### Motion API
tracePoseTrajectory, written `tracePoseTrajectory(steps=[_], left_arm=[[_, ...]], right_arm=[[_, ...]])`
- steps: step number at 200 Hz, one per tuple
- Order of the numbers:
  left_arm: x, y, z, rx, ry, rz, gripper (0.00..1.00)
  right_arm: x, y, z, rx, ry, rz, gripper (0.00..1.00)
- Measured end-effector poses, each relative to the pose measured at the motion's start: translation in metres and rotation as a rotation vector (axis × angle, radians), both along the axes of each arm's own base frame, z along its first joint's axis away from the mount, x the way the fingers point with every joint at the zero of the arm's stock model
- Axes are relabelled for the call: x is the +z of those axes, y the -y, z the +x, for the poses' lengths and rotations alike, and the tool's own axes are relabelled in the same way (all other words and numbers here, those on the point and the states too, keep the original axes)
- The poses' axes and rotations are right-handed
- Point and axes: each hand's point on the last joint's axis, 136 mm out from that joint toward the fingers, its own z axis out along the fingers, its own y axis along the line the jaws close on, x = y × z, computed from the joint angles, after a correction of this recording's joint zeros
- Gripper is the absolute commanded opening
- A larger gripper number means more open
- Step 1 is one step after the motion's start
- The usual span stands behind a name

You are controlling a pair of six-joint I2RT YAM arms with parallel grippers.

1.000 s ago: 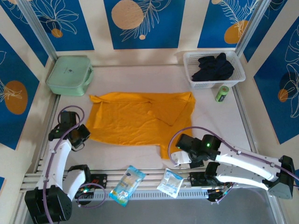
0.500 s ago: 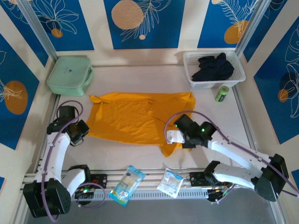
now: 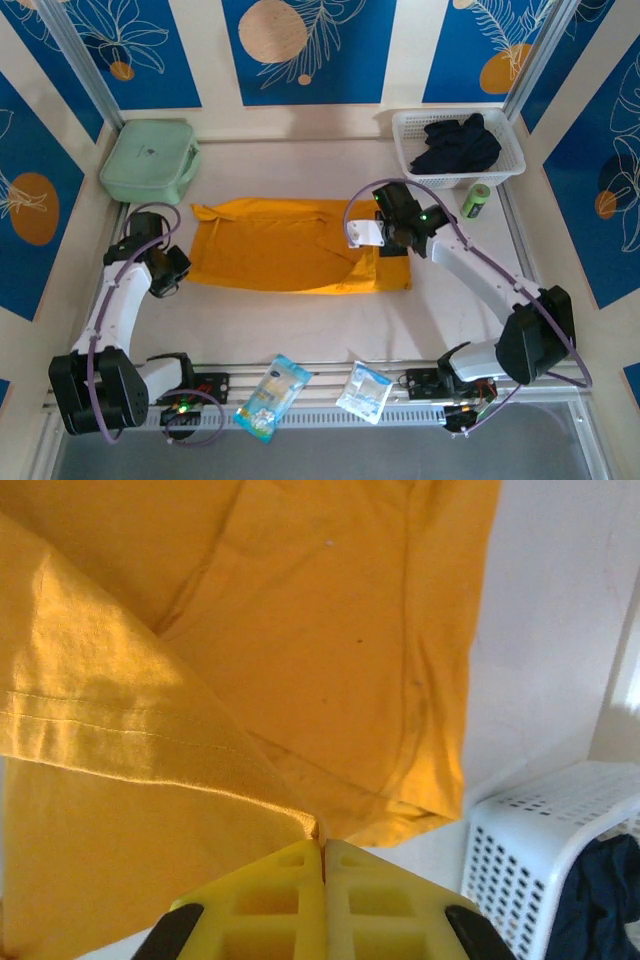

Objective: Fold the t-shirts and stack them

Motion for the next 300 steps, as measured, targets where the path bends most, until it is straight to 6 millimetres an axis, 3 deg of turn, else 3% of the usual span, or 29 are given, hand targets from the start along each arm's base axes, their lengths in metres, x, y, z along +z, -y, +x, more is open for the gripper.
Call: tracePoseTrajectory(steps=[107,183,219,253,300], left_arm=[[-0.014,-0.016,0.019,0.008,-0.053,0.072,0.0],[-0.045,-0.028,0.068,0.001,-0.134,0.103,0.0],[-0.045,-0.031,0.089,-0.009,-0.128,0.111,0.0],[-0.036,-0.032,0.102,-0.04,-0.108,0.125,0.0],[-0.04,-0.017,0.122,-0.124,-0.129,0.133,0.0]], right_arm=[[0.006,-0.017,0.064,0.101,0.005,-0.029,0.0],[-0.021,-0.012,0.111,0.037,-0.022,-0.06,0.0],[-0.036,-0.002,0.12,-0.027,-0.048,-0.068,0.0],[-0.037,0.011,0.125,-0.099,-0.052,-0.054,0.0],[-0.037,0.027,0.129,-0.17,-0.056,-0.036,0.0]])
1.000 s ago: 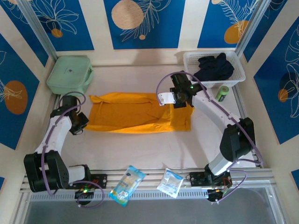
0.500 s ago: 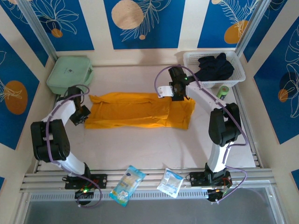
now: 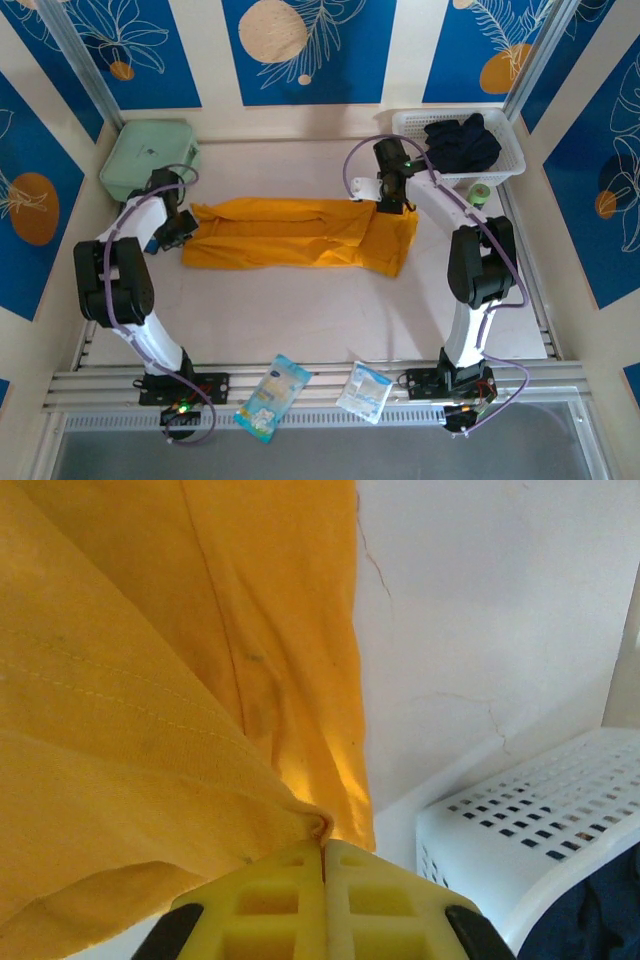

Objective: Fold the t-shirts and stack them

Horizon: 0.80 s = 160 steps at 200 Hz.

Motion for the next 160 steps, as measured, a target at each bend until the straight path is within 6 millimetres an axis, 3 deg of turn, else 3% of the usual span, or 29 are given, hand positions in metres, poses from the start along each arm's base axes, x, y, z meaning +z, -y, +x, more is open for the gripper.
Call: tracePoseTrajectory(steps=[30,50,93,133,157,160], left_arm=[[-0.017,0.011,0.003,-0.032,-0.05,0.002,0.0],[-0.022,0.009,-0.001,-0.029,-0.076,0.022,0.26],[-0.02,0.0,-0.003,-0.017,-0.083,0.075,0.65],[0.005,-0.004,-0.006,-0.013,-0.038,0.101,0.78],[0.031,-0.004,-0.006,-0.01,0.029,0.104,0.87],[0.034,-0.004,-0.007,-0.014,0.037,0.105,0.88]], right_arm=[[-0.001,0.002,0.0,-0.027,-0.003,0.011,0.0],[-0.007,0.002,0.001,-0.054,-0.018,0.019,0.0],[-0.034,0.006,0.008,-0.172,-0.072,0.047,0.0],[-0.049,0.01,0.021,-0.357,-0.093,0.111,0.21],[-0.042,0.006,0.033,-0.494,-0.084,0.193,0.3],[-0.04,0.006,0.035,-0.522,-0.082,0.208,0.37]])
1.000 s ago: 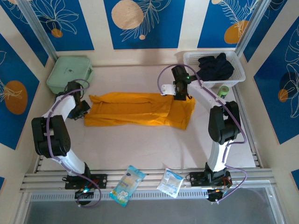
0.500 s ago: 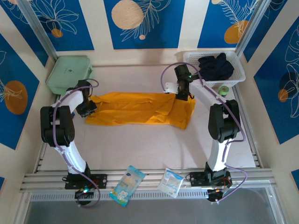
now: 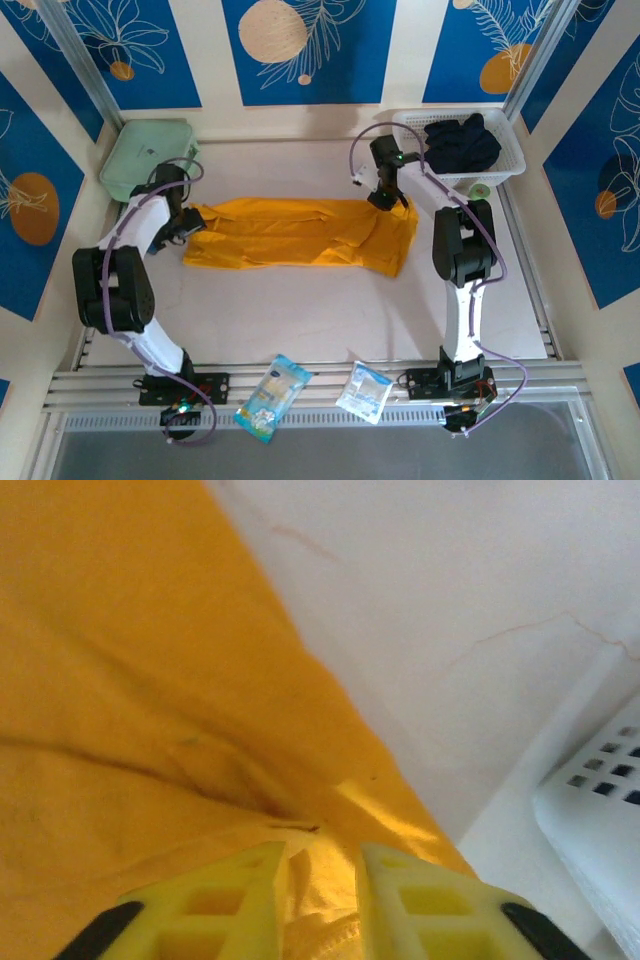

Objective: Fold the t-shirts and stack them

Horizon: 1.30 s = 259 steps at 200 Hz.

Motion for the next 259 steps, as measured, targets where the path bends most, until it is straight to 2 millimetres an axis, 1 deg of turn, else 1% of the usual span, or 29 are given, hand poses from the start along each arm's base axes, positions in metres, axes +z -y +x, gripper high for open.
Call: tracePoseTrajectory(steps=[6,12,25,37,44,57,71,85,92,101,110,125,145,158,180,205,237,259], left_arm=[[0.007,0.0,-0.001,-0.004,0.017,0.0,0.88],[0.013,0.001,-0.001,-0.008,0.032,0.001,0.89],[0.026,0.005,-0.003,-0.024,0.064,0.0,0.89],[0.036,0.009,-0.005,-0.043,0.09,-0.005,0.89],[0.041,0.014,-0.007,-0.058,0.103,-0.007,0.89],[0.045,0.026,-0.009,-0.102,0.117,-0.014,0.9],[0.044,0.043,-0.012,-0.157,0.118,-0.028,0.89],[0.037,0.06,-0.014,-0.207,0.103,-0.044,0.86],[0.031,0.068,-0.015,-0.231,0.088,-0.051,0.82],[0.024,0.077,-0.014,-0.253,0.069,-0.059,0.74],[0.014,0.085,-0.012,-0.276,0.048,-0.063,0.64],[-0.004,0.095,-0.01,-0.311,0.005,-0.064,0.46],[-0.027,0.102,-0.009,-0.331,-0.046,-0.071,0.2],[-0.04,0.105,-0.008,-0.335,-0.071,-0.074,0.11],[-0.058,0.107,-0.007,-0.335,-0.105,-0.078,0.05],[-0.071,0.108,-0.005,-0.334,-0.124,-0.077,0.04],[-0.082,0.111,-0.004,-0.342,-0.137,-0.076,0.03],[-0.083,0.113,-0.003,-0.347,-0.133,-0.075,0.02]], right_arm=[[0.005,-0.001,0.004,-0.049,0.007,0.023,0.42],[0.011,-0.001,0.008,-0.088,0.016,0.042,0.45],[0.024,-0.001,0.014,-0.199,0.03,0.096,0.45],[0.03,-0.001,0.011,-0.306,0.02,0.15,0.46],[0.031,-0.002,0.006,-0.367,0.002,0.184,0.46],[0.027,-0.005,-0.008,-0.48,-0.053,0.256,0.55],[0.016,-0.014,-0.034,-0.588,-0.148,0.348,0.63],[0.002,-0.025,-0.066,-0.687,-0.253,0.435,0.64],[-0.004,-0.03,-0.081,-0.734,-0.297,0.467,0.64],[-0.011,-0.037,-0.098,-0.795,-0.346,0.502,0.65],[-0.016,-0.044,-0.108,-0.842,-0.371,0.533,0.65],[-0.023,-0.053,-0.114,-0.902,-0.39,0.573,0.64],[-0.025,-0.066,-0.111,-0.954,-0.388,0.625,0.64],[-0.024,-0.07,-0.106,-0.978,-0.376,0.654,0.64],[-0.022,-0.074,-0.099,-1.013,-0.36,0.692,0.64],[-0.025,-0.074,-0.098,-1.045,-0.359,0.705,0.64],[-0.03,-0.072,-0.101,-1.078,-0.353,0.686,0.66],[-0.038,-0.069,-0.108,-1.097,-0.357,0.662,0.66]])
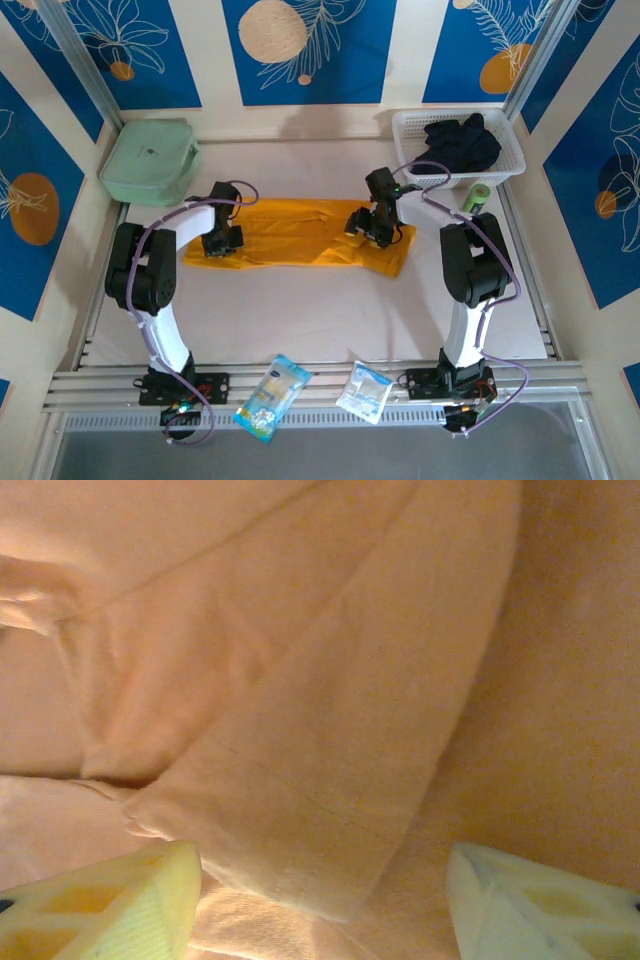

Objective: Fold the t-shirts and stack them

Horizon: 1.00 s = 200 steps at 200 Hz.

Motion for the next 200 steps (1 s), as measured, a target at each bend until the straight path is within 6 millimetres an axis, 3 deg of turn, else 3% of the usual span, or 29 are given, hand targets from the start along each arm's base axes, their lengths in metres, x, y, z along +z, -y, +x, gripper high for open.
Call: tracePoseTrajectory(steps=[85,124,169,200], left_arm=[[-0.001,0.0,0.0,-0.003,0.001,0.008,0.02],[-0.001,0.0,0.0,-0.004,0.001,0.008,0.01],[-0.001,0.001,0.0,-0.009,0.004,0.02,0.01],[-0.001,0.001,0.0,-0.012,0.005,0.026,0.01]], right_arm=[[-0.015,-0.013,0.016,-0.005,-0.005,0.013,0.65],[0.0,-0.035,0.051,-0.004,0.052,0.066,0.64],[0.031,-0.057,0.091,0.007,0.137,0.117,0.64],[0.039,-0.069,0.116,0.011,0.168,0.137,0.63]])
